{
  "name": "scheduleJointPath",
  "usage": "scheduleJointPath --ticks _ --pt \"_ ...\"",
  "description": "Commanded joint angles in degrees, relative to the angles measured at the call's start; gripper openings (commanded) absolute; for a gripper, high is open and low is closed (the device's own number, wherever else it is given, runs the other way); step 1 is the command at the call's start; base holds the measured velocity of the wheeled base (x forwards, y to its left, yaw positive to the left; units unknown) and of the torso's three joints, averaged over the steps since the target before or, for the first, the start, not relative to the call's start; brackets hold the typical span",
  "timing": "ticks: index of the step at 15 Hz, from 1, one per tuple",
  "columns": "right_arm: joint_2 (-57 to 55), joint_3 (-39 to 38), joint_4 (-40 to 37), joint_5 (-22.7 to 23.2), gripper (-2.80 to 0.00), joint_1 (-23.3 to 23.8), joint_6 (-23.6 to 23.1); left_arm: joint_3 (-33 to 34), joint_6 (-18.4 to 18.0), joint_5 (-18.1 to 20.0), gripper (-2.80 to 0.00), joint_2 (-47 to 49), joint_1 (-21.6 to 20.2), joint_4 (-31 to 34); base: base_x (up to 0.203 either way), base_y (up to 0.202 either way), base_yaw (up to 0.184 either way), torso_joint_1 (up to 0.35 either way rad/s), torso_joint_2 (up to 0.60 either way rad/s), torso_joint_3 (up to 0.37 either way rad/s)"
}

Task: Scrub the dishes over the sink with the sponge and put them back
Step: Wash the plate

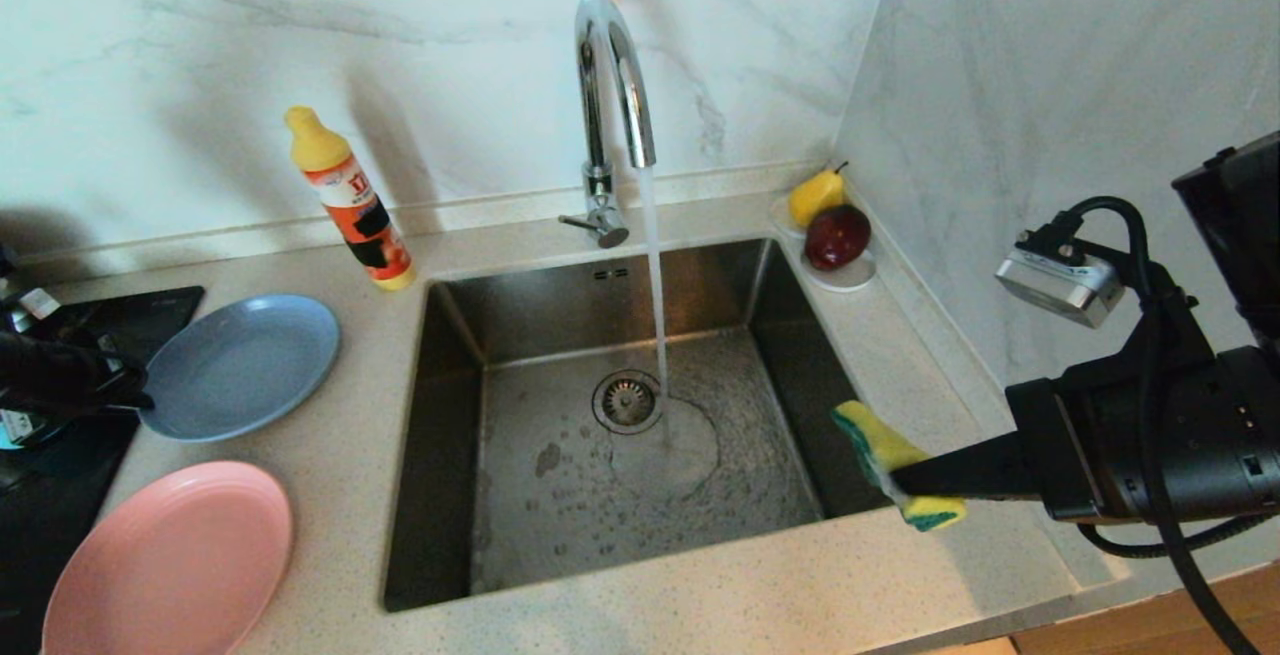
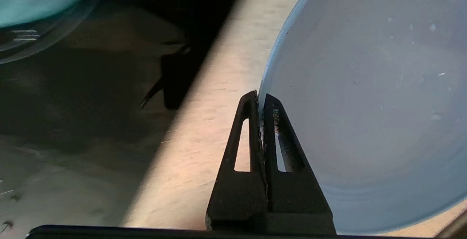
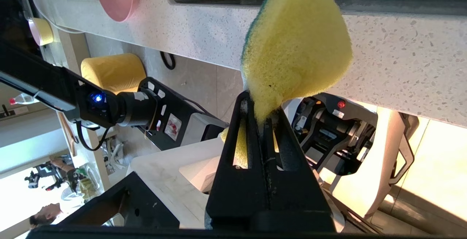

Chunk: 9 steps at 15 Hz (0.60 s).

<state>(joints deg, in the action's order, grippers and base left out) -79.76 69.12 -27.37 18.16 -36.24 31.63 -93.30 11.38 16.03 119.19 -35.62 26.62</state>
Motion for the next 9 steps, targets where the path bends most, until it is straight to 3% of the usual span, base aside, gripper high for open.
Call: scheduleJointPath --ticks 1,9 --pt "0.06 -0.03 -0.14 0.12 -2.80 -0.14 0.18 -0.39 -0.04 0.05 -2.80 -0.21 -0.85 0.22 0.000 0.000 0.000 0.000 0.00 0.000" --pt "0.93 -1.09 -0.14 0.03 -2.80 -0.14 0.18 0.57 0.00 -0.17 -2.80 0.93 -1.12 0.18 0.000 0.000 0.000 0.000 0.00 0.000"
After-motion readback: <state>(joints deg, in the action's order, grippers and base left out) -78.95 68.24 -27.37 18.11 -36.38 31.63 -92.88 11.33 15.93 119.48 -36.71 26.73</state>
